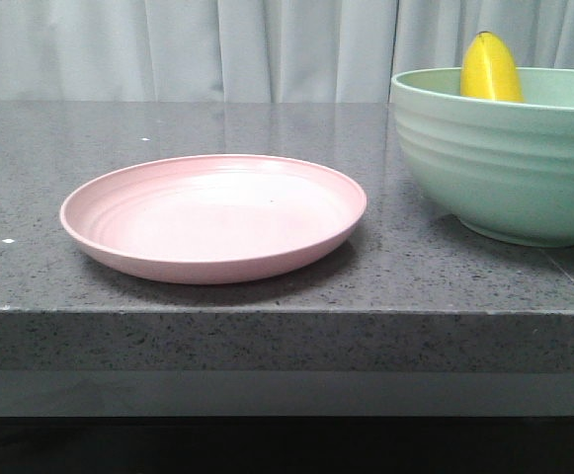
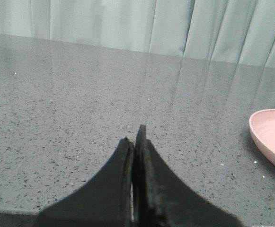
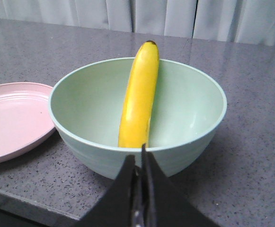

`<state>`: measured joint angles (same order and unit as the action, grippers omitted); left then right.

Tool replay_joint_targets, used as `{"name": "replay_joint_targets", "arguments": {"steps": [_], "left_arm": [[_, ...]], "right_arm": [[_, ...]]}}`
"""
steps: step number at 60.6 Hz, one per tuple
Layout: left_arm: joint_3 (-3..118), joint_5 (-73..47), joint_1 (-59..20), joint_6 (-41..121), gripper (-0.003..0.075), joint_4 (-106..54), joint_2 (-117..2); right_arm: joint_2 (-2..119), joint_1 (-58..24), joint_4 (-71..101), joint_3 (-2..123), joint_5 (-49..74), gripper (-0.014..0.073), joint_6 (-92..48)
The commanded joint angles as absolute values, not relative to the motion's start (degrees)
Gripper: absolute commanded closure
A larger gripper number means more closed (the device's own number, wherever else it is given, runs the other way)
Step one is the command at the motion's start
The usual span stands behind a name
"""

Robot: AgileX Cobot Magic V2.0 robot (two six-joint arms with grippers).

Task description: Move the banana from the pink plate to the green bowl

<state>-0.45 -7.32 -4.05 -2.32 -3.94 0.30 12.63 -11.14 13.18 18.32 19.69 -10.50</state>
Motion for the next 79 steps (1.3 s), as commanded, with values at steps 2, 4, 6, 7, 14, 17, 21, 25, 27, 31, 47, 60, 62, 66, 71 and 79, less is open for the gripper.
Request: {"name": "replay_joint_targets", "arguments": {"steps": [2,4,6,7,14,17,21,25,27,31,47,60,62,66,71,79], "left_arm": [[-0.62,-1.99,-3.96,-2.38,0.0741,-4.62,1.41],[-0.62,-1.99,-3.96,-2.38,0.0741,-4.62,1.41],[-0.62,-1.99,-3.96,-2.38,0.0741,-4.62,1.41],[-0.62,-1.99,-3.96,-2.38,0.0741,-4.62,1.41],[-0.62,-1.99,-3.96,-2.38,0.0741,-4.62,1.41],[-0.62,-1.99,-3.96,-2.38,0.0741,-4.62,1.41],[-0.62,-1.99,-3.96,-2.38,0.0741,-4.62,1.41],[-0.62,-1.99,-3.96,-2.38,0.0741,-4.62,1.41],[-0.62,-1.99,-3.96,-2.38,0.0741,-4.62,1.41],[-0.62,-1.99,-3.96,-2.38,0.0741,-4.62,1.41],[-0.62,-1.99,-3.96,-2.38,0.0741,-4.62,1.41],[-0.62,-1.99,-3.96,-2.38,0.0741,-4.62,1.31],[-0.62,-1.99,-3.96,-2.38,0.0741,-4.62,1.31],[-0.62,-1.99,-3.96,-2.38,0.0741,-4.62,1.31],[-0.62,-1.99,-3.96,-2.38,0.0741,-4.62,1.31],[-0.62,-1.99,-3.96,-2.38,0.0741,-4.62,1.31]], "right_arm": [[13.12,-11.16,13.70,19.91,14.99,0.0653,-11.14],[13.12,-11.16,13.70,19.91,14.99,0.0653,-11.14],[13.12,-11.16,13.70,19.91,14.99,0.0653,-11.14],[13.12,-11.16,13.70,19.91,14.99,0.0653,-11.14],[13.12,-11.16,13.70,19.91,14.99,0.0653,-11.14],[13.12,-11.16,13.70,19.91,14.99,0.0653,-11.14],[13.12,-11.16,13.70,19.91,14.99,0.0653,-11.14],[13.12,-11.16,13.70,19.91,14.99,0.0653,-11.14],[13.12,-11.16,13.70,19.91,14.99,0.0653,-11.14],[13.12,-11.16,13.70,19.91,14.99,0.0653,-11.14],[13.12,-11.00,12.70,17.52,11.68,0.0653,-11.08],[8.49,-4.78,7.90,3.13,-5.02,0.0653,-3.09],[7.00,-3.61,7.90,0.83,-5.73,0.0653,-1.78],[3.75,-1.88,7.90,-1.82,-4.41,0.0653,0.36],[0.47,-0.36,7.90,-1.42,2.71,0.0653,0.91],[-1.68,0.52,7.90,-1.57,6.29,0.0653,0.91]]}}
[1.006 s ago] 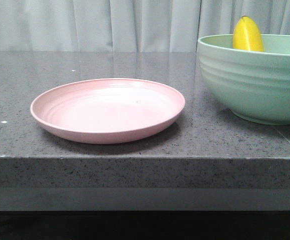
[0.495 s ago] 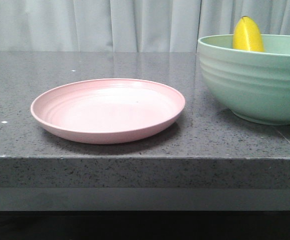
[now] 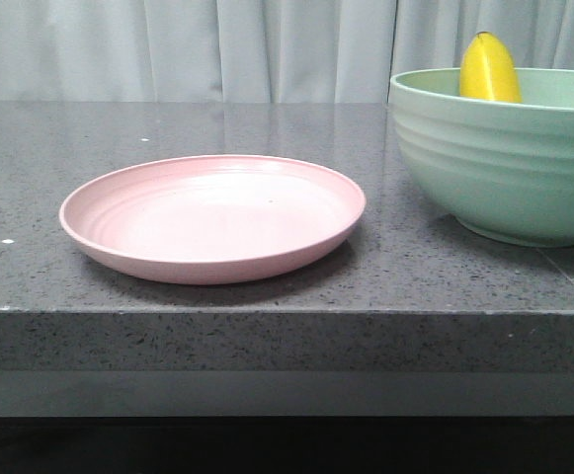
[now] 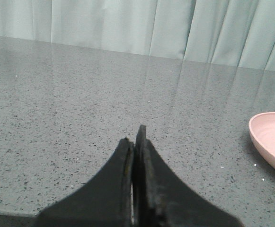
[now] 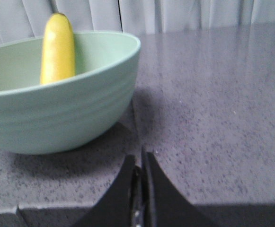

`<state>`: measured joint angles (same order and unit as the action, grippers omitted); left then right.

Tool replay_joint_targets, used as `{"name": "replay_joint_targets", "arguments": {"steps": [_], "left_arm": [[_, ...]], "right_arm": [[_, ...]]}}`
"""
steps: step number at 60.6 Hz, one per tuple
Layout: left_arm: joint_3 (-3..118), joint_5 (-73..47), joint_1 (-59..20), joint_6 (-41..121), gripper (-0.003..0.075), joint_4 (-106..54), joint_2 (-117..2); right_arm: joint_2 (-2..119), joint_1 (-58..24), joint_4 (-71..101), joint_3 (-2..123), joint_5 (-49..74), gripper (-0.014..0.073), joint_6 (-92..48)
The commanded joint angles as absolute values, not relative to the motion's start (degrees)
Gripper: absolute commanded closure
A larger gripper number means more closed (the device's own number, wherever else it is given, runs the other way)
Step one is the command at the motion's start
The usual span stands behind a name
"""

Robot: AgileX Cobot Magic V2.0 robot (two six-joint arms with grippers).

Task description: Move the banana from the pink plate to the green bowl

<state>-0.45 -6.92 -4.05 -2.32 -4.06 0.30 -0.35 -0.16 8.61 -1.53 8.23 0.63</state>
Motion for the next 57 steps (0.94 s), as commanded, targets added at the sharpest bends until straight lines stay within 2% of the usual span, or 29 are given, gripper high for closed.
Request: {"name": "replay_joint_targets", "arguments": {"steps": [1,57], "left_arm": [[-0.62,-1.99,-3.96,-2.38,0.0741,-4.62,1.31],[-0.62,-1.99,-3.96,-2.38,0.0741,-4.62,1.31]], "right_arm": [[-1.68,0.58,7.90,-1.57,6.42,0.0653,0.91],[-1.82,0.58,7.90,-1.57,7.08,0.0653,0.87]]}}
